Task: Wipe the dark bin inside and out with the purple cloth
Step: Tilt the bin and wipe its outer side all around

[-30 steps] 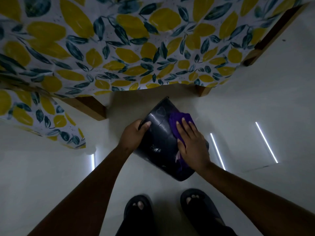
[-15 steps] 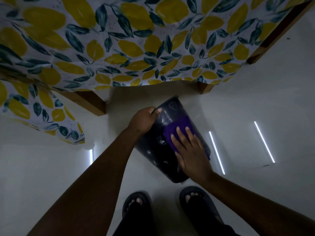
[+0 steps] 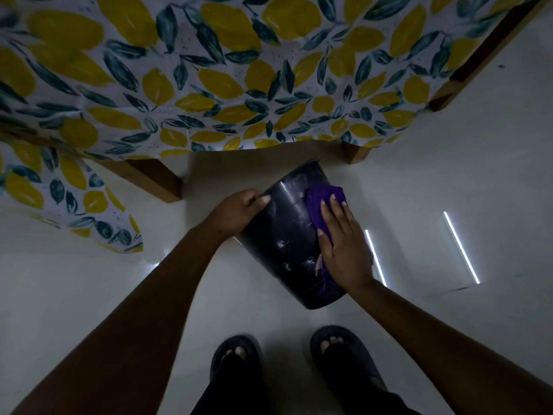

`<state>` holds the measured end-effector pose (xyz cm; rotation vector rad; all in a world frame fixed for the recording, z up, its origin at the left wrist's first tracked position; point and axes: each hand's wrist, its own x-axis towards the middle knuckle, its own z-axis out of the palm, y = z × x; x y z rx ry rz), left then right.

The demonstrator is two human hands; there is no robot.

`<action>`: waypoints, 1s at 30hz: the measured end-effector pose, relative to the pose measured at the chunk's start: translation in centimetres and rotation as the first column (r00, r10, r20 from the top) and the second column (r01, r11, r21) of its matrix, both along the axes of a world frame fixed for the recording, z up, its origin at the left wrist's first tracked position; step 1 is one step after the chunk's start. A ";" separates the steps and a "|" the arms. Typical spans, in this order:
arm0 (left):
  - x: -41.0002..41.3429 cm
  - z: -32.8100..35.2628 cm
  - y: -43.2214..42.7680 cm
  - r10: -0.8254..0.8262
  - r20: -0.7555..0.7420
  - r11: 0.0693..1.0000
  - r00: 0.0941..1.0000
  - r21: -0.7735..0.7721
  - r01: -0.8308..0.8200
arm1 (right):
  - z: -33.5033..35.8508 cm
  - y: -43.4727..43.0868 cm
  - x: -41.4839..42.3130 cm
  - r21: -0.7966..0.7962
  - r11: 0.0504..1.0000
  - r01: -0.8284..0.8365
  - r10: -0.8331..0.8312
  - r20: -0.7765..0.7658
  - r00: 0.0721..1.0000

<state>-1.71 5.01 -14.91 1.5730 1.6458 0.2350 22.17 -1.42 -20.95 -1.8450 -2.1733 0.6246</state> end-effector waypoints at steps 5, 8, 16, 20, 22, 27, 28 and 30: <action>-0.5 -1.5 -1.7 0.097 0.036 0.995 0.995 0.010 -0.097 | -0.4 -3.2 -0.4 0.091 0.983 -0.161 0.143 0.178 0.974; 0.4 -1.6 -1.4 0.126 0.065 0.991 0.990 0.031 -0.128 | -1.2 -5.6 -0.7 0.131 0.916 -0.379 0.322 0.322 0.890; 2.5 -2.0 -0.4 0.186 0.103 0.979 0.977 0.060 -0.193 | 1.0 1.2 -1.7 0.120 0.986 -0.112 0.086 0.204 0.975; 2.7 -1.9 0.3 0.174 0.046 0.979 0.984 0.098 -0.178 | -1.4 -3.0 0.6 0.167 0.973 -0.160 0.105 0.297 0.949; 2.4 -2.1 0.1 0.149 0.011 0.983 0.989 0.109 -0.149 | -2.4 -5.1 0.7 0.173 0.929 -0.329 0.248 0.371 0.895; 2.4 -1.7 0.8 0.117 -0.024 0.982 0.993 0.154 -0.112 | -0.2 -0.6 -1.7 0.173 0.922 -0.347 0.290 0.288 0.913; 2.2 -1.6 1.0 0.120 -0.037 0.982 0.992 0.154 -0.113 | 0.3 0.6 -2.0 0.158 0.945 -0.286 0.243 0.243 0.939; 1.8 -1.5 1.1 0.133 -0.052 0.982 0.990 0.144 -0.124 | 0.6 1.2 -2.0 0.122 0.982 -0.142 0.122 0.155 0.980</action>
